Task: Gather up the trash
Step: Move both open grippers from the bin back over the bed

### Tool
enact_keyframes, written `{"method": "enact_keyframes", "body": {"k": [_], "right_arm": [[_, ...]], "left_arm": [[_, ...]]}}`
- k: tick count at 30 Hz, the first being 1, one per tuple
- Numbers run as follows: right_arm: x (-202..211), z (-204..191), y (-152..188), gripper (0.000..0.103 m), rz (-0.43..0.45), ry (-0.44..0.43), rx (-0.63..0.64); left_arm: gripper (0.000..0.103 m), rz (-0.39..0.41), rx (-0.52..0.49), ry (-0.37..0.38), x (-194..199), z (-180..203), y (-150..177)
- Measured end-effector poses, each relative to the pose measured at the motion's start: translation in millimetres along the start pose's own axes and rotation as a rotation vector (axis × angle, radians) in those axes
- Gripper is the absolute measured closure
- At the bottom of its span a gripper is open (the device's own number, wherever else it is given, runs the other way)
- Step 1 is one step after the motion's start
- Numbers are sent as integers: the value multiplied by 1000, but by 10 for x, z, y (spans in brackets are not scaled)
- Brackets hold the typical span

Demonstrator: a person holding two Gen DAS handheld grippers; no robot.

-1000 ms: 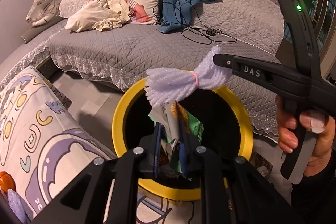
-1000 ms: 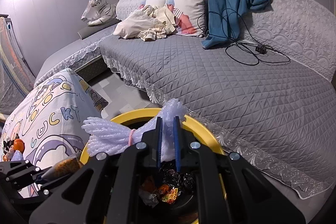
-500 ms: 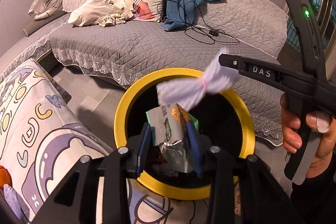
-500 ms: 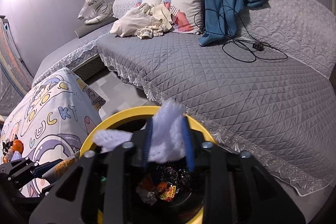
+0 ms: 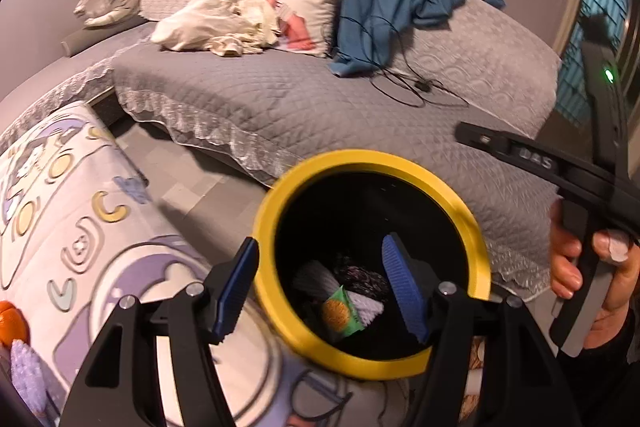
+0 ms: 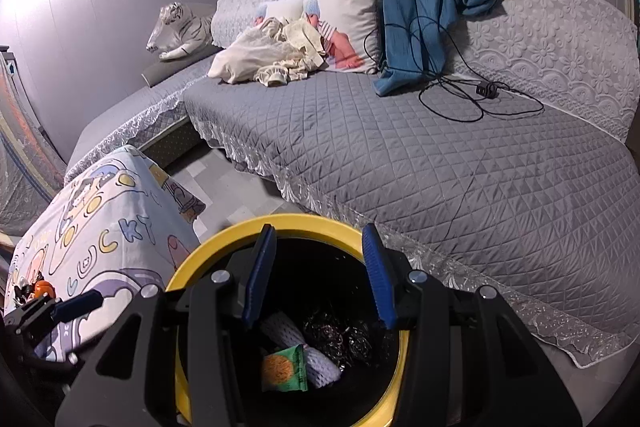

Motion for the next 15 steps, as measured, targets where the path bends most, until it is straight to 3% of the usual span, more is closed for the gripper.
{"method": "enact_keyframes", "body": {"k": [9,15], "right_arm": [[91,-422,-29,58,13,-64,66],[148,-886,-31,54,17,-152,126]], "left_arm": [[41,74,86,-133,492,-735,-41],[35,112,142,-228,870,-1221,17]]}}
Point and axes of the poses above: each gripper's, at about its wrist camera, not at the fingertips, and x roughly against the way its jaws point, z to its right, y to its underside, the point moved 8 cm from there along -x, roughly the way its jaws point, and after that the axes turned 2 degrees about z, right-handed, at the moved point
